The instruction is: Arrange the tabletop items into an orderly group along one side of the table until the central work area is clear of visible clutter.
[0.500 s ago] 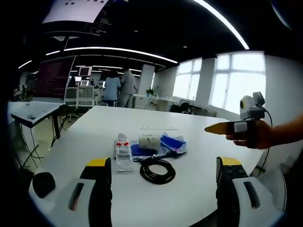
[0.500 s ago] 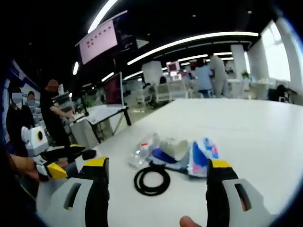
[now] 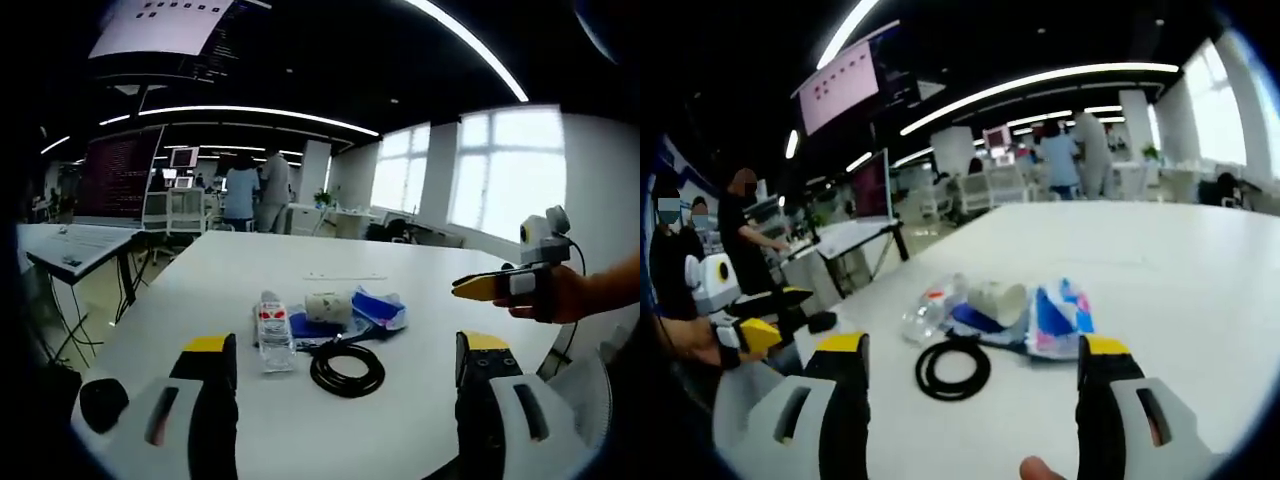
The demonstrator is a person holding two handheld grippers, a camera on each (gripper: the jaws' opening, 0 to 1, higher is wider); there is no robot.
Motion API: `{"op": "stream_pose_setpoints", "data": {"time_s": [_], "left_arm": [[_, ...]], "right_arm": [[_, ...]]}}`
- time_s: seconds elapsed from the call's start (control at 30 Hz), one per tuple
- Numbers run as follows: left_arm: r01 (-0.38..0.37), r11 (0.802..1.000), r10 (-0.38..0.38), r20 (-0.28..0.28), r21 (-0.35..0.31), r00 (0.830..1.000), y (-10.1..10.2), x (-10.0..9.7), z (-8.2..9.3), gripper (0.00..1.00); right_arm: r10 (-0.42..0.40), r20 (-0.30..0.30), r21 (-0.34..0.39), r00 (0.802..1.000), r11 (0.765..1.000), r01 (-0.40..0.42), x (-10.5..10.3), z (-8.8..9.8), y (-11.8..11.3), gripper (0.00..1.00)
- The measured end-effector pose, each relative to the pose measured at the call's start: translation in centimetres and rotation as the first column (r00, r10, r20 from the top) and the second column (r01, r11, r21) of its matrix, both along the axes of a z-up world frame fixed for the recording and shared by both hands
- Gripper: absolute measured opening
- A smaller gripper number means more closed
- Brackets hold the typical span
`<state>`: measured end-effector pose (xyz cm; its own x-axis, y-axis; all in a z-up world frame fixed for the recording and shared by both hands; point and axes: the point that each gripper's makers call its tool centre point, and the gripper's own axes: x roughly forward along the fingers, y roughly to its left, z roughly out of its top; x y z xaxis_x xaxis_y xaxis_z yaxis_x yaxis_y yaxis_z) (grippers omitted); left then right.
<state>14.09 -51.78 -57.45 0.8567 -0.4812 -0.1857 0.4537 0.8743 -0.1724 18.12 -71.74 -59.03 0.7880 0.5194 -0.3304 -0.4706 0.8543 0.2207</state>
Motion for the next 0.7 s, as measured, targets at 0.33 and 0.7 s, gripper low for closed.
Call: {"op": "stream_pose_setpoints", "data": {"time_s": [0.33, 0.7], "left_arm": [[0.015, 0.999, -0.015, 0.009, 0.028, 1.0, -0.3, -0.1, 0.1, 0.9], [0.012, 0.999, -0.012, 0.004, 0.035, 1.0, 0.4, -0.2, -0.2, 0.89]], "right_arm": [[-0.023, -0.026, -0.008, 0.999, 1.0, 0.022, -2.3, -1.1, -0.8, 0.85], [-0.059, -0.054, -0.01, 0.997, 0.998, 0.058, -4.2, -2.2, -2.0, 0.85]]}}
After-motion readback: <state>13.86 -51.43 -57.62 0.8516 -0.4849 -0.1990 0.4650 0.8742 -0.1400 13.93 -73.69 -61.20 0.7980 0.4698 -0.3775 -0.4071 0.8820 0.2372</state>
